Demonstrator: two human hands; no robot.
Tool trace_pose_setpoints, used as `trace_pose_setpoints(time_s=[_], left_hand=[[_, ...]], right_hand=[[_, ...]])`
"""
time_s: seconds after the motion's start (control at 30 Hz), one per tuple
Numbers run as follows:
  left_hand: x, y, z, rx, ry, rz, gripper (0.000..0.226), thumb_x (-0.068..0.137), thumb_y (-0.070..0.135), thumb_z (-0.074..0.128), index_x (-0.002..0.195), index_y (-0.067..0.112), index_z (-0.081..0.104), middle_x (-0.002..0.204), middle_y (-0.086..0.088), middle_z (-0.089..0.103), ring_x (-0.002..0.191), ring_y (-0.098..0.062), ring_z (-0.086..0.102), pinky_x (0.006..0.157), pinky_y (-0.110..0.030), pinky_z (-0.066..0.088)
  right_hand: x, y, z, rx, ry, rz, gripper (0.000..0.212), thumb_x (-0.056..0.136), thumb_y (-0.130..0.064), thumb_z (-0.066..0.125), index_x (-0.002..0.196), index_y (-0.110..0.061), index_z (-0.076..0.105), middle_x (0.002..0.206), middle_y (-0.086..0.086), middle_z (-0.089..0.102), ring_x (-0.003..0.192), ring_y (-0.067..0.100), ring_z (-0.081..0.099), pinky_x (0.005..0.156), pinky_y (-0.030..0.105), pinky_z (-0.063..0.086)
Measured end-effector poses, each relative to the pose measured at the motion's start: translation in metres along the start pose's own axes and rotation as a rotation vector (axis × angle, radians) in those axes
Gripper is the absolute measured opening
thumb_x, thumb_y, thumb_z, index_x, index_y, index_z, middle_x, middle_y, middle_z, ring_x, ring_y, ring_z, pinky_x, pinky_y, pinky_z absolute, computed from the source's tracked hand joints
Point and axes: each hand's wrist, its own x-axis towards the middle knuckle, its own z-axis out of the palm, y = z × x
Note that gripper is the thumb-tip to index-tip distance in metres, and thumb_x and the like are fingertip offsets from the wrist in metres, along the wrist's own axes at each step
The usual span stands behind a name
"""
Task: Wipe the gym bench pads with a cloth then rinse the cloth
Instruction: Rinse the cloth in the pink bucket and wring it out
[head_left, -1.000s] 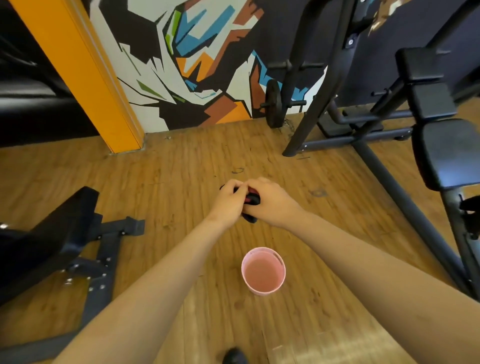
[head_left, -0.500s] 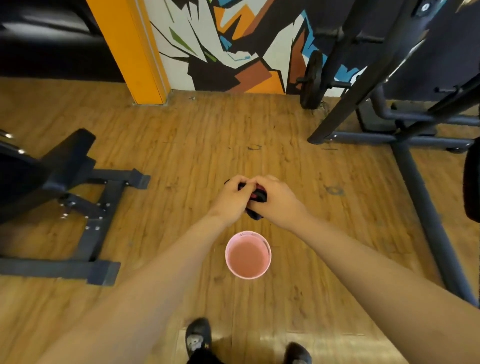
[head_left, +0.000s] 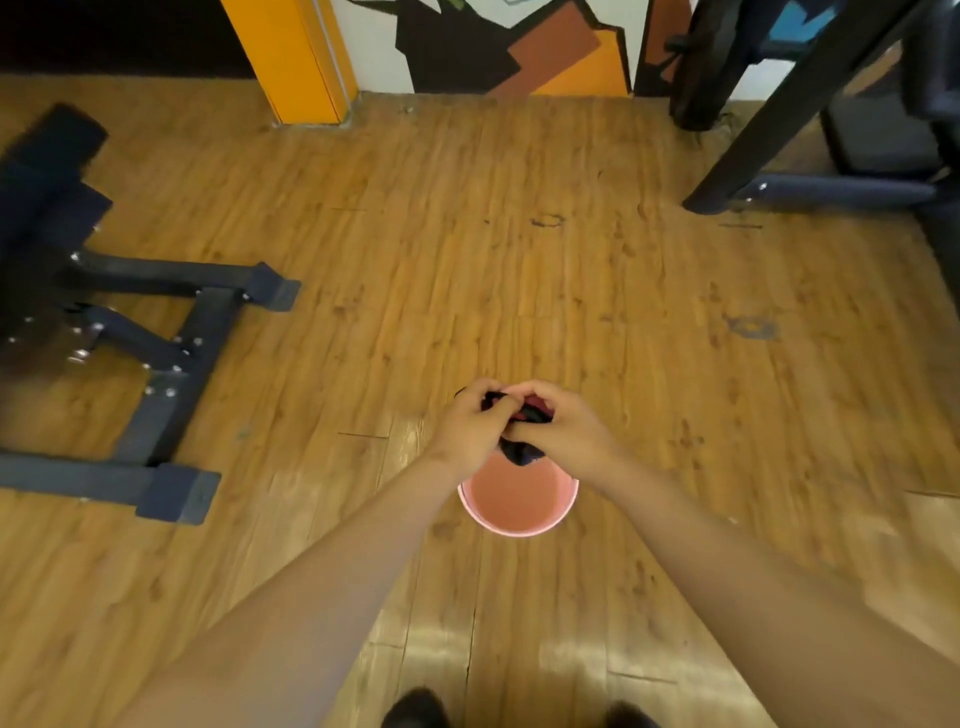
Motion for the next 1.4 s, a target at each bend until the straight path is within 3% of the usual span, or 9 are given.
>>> trace_pose_setpoints(time_s=[0.13,0.33,0.47,0.63,0.83,1.0,1.17,1.3,1.4], left_hand=[[0.045,-0.085,0.010,0.058,0.045,-0.014,0.007,0.093,0.025,0.061,0.088,0.021,0.062,0.084,-0.004,0.067,0.090,-0.029,0.065,0.087,-0.048,0.053],[0.117,-0.196,0.036,0.044,0.109,0.012,0.016,0.090,0.017,0.065,0.078,0.025,0.060,0.085,0.000,0.061,0.086,-0.018,0.056,0.082,-0.033,0.045],[0.171,-0.245,0.045,0.147,0.093,0.071,0.012,0.090,0.020,0.064,0.080,0.026,0.060,0.093,0.001,0.062,0.090,-0.017,0.057,0.092,-0.034,0.046],[0.205,-0.294,0.059,0.292,0.104,0.014,0.013,0.095,0.021,0.056,0.101,0.011,0.061,0.102,-0.012,0.066,0.095,-0.027,0.061,0.087,-0.036,0.047],[0.215,-0.325,0.068,0.281,0.210,-0.043,0.015,0.092,0.015,0.055,0.100,0.005,0.064,0.104,-0.013,0.068,0.102,-0.030,0.063,0.091,-0.036,0.048],[0.238,-0.323,0.070,0.244,0.084,-0.011,0.034,0.094,0.014,0.057,0.126,0.009,0.050,0.116,-0.009,0.059,0.113,-0.026,0.056,0.098,-0.033,0.044],[0.245,-0.331,0.073,0.292,0.012,-0.035,0.032,0.094,0.013,0.056,0.125,0.011,0.051,0.112,-0.006,0.058,0.109,-0.025,0.056,0.096,-0.033,0.045],[0.255,-0.341,0.075,0.421,-0.017,-0.068,0.027,0.096,0.023,0.052,0.120,0.011,0.054,0.114,-0.007,0.060,0.102,-0.022,0.054,0.090,-0.032,0.043],[0.259,-0.349,0.076,0.477,-0.048,-0.119,0.032,0.096,0.026,0.052,0.124,0.011,0.053,0.124,-0.010,0.060,0.112,-0.026,0.055,0.097,-0.037,0.043]], right_hand=[[0.031,0.082,0.020,0.192,-0.040,0.117,0.030,0.082,-0.005,0.069,0.101,-0.027,0.069,0.093,-0.007,0.071,0.081,0.010,0.068,0.066,0.023,0.052],[0.088,0.199,0.042,0.429,-0.039,0.196,0.030,0.089,0.008,0.054,0.113,-0.008,0.064,0.101,0.007,0.068,0.089,0.022,0.065,0.065,0.031,0.055],[0.129,0.249,0.048,0.402,-0.023,0.198,0.029,0.090,0.007,0.052,0.107,-0.012,0.064,0.093,0.005,0.067,0.082,0.017,0.066,0.057,0.028,0.055],[0.169,0.310,0.070,0.335,0.094,0.244,0.029,0.087,0.005,0.050,0.085,-0.019,0.065,0.087,0.012,0.065,0.086,0.031,0.062,0.073,0.040,0.051],[0.182,0.335,0.101,0.393,0.215,0.299,0.033,0.086,0.007,0.042,0.092,-0.012,0.068,0.095,0.014,0.064,0.089,0.032,0.060,0.078,0.039,0.053],[0.204,0.342,0.083,0.206,0.094,0.274,0.045,0.087,0.011,0.040,0.117,-0.017,0.059,0.078,0.008,0.059,0.067,0.021,0.052,0.055,0.026,0.039],[0.216,0.367,0.083,0.070,0.108,0.266,0.041,0.088,0.012,0.044,0.119,-0.011,0.059,0.101,0.010,0.061,0.079,0.018,0.056,0.063,0.017,0.045],[0.232,0.379,0.091,-0.156,0.140,0.291,0.038,0.094,-0.001,0.042,0.123,-0.017,0.060,0.122,0.012,0.061,0.107,0.029,0.057,0.096,0.036,0.046],[0.238,0.385,0.090,-0.353,0.046,0.342,0.042,0.093,0.000,0.046,0.127,-0.021,0.059,0.132,0.007,0.057,0.121,0.030,0.052,0.105,0.040,0.041]])
